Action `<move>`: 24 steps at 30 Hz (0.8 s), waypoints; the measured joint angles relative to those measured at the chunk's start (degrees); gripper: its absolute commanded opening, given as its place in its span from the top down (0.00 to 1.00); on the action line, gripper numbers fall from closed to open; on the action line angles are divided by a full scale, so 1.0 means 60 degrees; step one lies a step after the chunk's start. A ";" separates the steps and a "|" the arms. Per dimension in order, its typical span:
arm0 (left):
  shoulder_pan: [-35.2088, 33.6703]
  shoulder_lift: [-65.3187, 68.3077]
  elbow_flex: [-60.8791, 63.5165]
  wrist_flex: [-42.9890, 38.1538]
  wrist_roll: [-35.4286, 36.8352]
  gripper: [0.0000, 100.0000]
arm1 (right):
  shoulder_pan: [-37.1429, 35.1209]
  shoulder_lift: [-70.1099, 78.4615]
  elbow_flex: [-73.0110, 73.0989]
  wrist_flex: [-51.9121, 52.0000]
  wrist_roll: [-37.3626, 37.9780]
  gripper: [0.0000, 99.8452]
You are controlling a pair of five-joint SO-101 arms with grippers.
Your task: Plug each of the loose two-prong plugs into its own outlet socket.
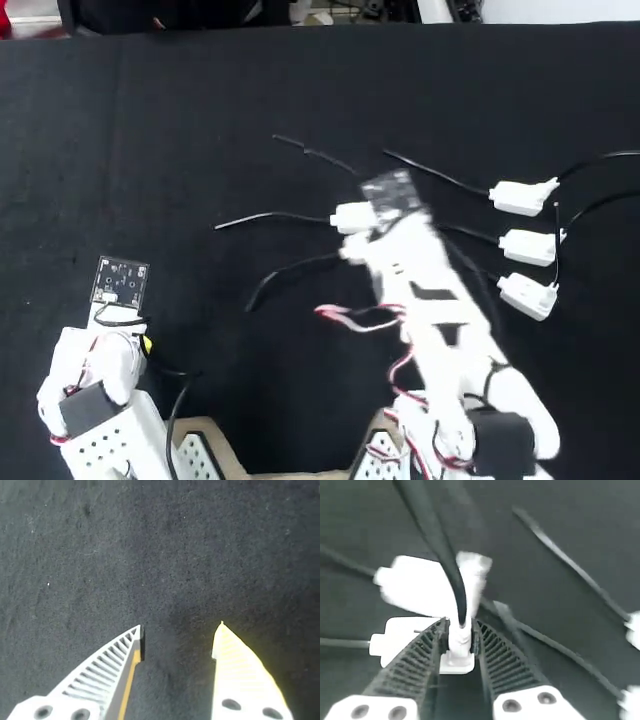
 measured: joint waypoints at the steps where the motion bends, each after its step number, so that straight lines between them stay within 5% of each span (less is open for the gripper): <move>1: 0.0000 0.0000 0.0000 0.0000 0.0000 0.77 | 0.0454 0.0000 0.0000 -0.0015 0.0161 0.99; 11: 0.0029 0.0000 0.0000 0.0000 0.0000 0.77 | 0.3766 0.0000 -0.0161 0.0029 0.1348 0.97; 18: 0.0029 0.0000 0.0000 0.0000 0.0000 0.77 | 0.3927 0.0015 -0.0132 0.0044 0.1392 0.67; 24: 0.0029 0.0000 0.0000 0.0015 0.0000 0.77 | 0.3810 0.0015 0.0176 0.0000 0.0542 0.53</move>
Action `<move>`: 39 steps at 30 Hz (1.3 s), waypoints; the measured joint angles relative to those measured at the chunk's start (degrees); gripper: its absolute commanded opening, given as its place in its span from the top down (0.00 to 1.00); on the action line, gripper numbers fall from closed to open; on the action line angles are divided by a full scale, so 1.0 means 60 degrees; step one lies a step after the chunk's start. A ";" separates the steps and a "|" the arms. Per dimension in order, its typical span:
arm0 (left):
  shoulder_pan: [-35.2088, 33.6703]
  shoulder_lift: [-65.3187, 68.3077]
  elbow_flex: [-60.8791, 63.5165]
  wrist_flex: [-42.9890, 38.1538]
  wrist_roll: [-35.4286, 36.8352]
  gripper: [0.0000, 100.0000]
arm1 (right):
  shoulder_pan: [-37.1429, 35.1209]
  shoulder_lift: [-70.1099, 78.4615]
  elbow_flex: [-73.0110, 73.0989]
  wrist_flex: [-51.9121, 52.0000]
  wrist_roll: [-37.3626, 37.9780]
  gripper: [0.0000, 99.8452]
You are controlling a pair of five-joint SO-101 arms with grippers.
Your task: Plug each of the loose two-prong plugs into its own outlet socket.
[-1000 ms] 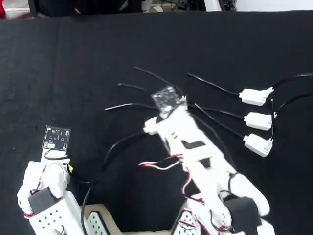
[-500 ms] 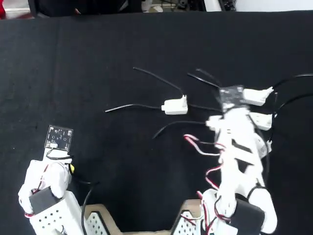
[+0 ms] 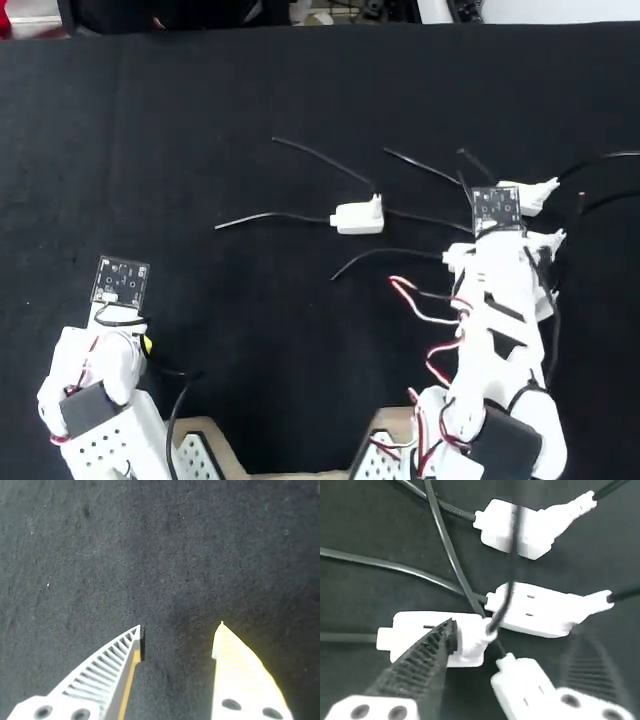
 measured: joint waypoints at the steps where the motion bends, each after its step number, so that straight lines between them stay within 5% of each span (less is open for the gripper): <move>1: 0.0000 0.0000 0.0000 0.0000 0.0015 0.77 | -0.0044 -0.0015 0.0000 0.0000 -0.0234 0.52; 8: 0.0000 0.0000 0.0000 0.0000 0.0015 0.77 | -0.0586 -0.1670 0.0117 0.1875 -0.1128 0.53; 18: 0.0000 0.0000 0.0000 0.0000 0.0015 0.77 | -0.3223 -1.0066 -0.0147 0.9875 -0.1905 0.53; 21: 0.0000 0.0000 0.0000 0.0000 0.0015 0.77 | -0.3179 -1.2791 -0.0337 1.1722 -0.1919 0.53; 25: 0.0000 0.0000 0.0000 0.0000 0.0322 0.77 | -0.3077 -1.3421 -0.0337 1.2513 -0.1392 0.61; 30: 0.0059 0.0044 0.0015 0.0000 0.1363 0.77 | -0.3648 -1.3436 -0.0337 1.2659 -0.1377 0.99; 34: 0.0366 -0.0015 0.0015 -0.0132 0.2242 0.77 | -0.4322 -1.3436 -0.0117 1.2659 -0.1377 0.90; 39: 0.1172 -0.0015 0.0015 -0.0821 0.3619 0.77 | -0.4498 -1.3436 0.1626 1.2132 -0.1377 0.95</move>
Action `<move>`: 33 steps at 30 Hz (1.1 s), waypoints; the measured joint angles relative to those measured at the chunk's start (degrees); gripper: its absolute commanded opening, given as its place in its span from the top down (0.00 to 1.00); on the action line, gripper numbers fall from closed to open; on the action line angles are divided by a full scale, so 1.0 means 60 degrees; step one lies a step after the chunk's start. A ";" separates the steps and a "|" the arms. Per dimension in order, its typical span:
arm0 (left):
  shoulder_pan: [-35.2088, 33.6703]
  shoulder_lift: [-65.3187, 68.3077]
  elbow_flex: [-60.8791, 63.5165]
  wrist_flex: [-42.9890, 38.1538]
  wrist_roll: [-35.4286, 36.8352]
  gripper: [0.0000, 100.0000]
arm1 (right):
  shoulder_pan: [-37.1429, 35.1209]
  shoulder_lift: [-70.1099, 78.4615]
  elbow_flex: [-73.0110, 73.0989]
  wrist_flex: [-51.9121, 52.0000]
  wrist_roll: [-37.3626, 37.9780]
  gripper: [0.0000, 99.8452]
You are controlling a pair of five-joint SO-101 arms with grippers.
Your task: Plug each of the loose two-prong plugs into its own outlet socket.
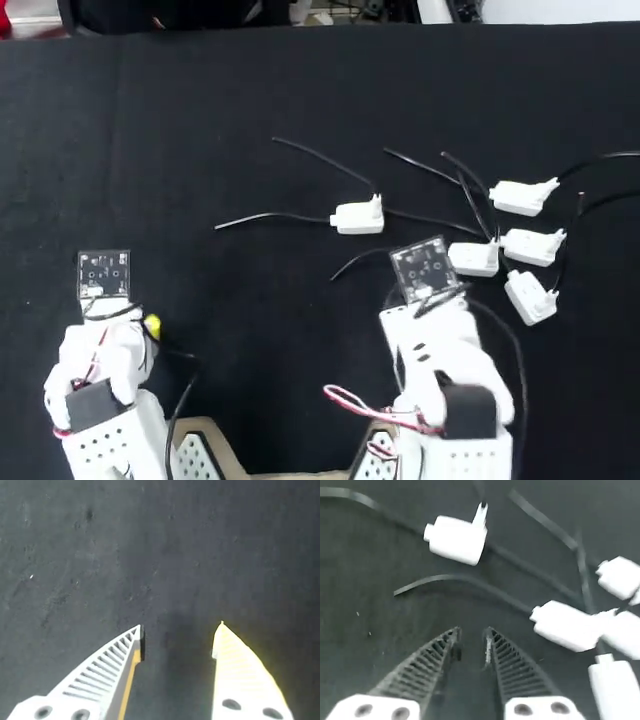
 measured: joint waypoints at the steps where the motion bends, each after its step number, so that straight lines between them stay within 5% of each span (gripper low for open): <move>1: 0.0029 0.0000 0.0000 -0.0249 0.0352 0.77 | -0.0015 0.0000 0.0498 -0.0308 0.0000 0.96; 7: 0.0147 0.0000 0.0205 -0.0982 0.1582 0.77 | -0.0059 0.0000 0.1582 -0.0908 -0.0571 0.99; 14: 0.0147 0.0015 0.0337 -0.0996 0.1670 0.77 | -0.0044 0.0000 0.1597 0.0337 -0.1260 0.99; 33: 0.0205 0.0015 0.0440 -0.0996 0.1700 0.77 | -0.0044 0.0000 0.1597 0.0440 -0.1333 0.99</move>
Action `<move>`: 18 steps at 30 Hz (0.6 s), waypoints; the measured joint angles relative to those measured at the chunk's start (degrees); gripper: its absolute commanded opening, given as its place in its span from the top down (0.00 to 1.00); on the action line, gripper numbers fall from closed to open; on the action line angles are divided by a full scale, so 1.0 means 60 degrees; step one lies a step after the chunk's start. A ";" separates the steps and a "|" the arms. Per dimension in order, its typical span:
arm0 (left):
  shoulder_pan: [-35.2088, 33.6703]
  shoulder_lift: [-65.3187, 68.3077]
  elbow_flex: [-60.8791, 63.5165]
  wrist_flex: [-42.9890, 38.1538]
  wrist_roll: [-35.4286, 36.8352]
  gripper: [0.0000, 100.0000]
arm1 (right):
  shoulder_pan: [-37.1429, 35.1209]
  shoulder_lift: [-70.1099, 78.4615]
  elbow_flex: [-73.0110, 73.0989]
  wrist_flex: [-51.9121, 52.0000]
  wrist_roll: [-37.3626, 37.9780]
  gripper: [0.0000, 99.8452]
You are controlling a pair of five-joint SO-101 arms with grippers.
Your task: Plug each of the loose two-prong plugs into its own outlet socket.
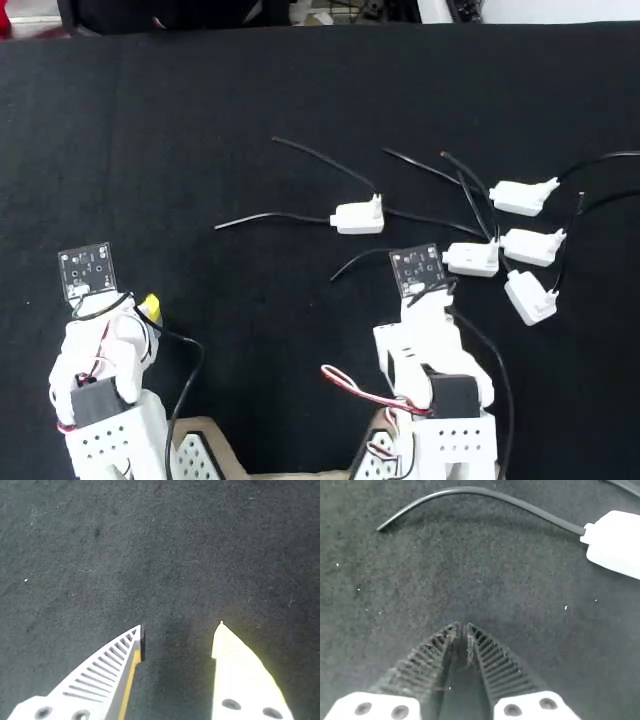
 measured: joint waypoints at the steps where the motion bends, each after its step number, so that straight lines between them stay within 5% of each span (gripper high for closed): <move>1: 0.0000 0.0000 0.0000 0.0000 0.0000 0.77 | 0.0000 0.0000 0.0000 0.0000 0.0000 0.99; 18: 0.0000 0.0000 0.0029 0.0821 0.0000 0.77 | 0.0000 0.0000 0.0000 0.0000 0.0000 0.99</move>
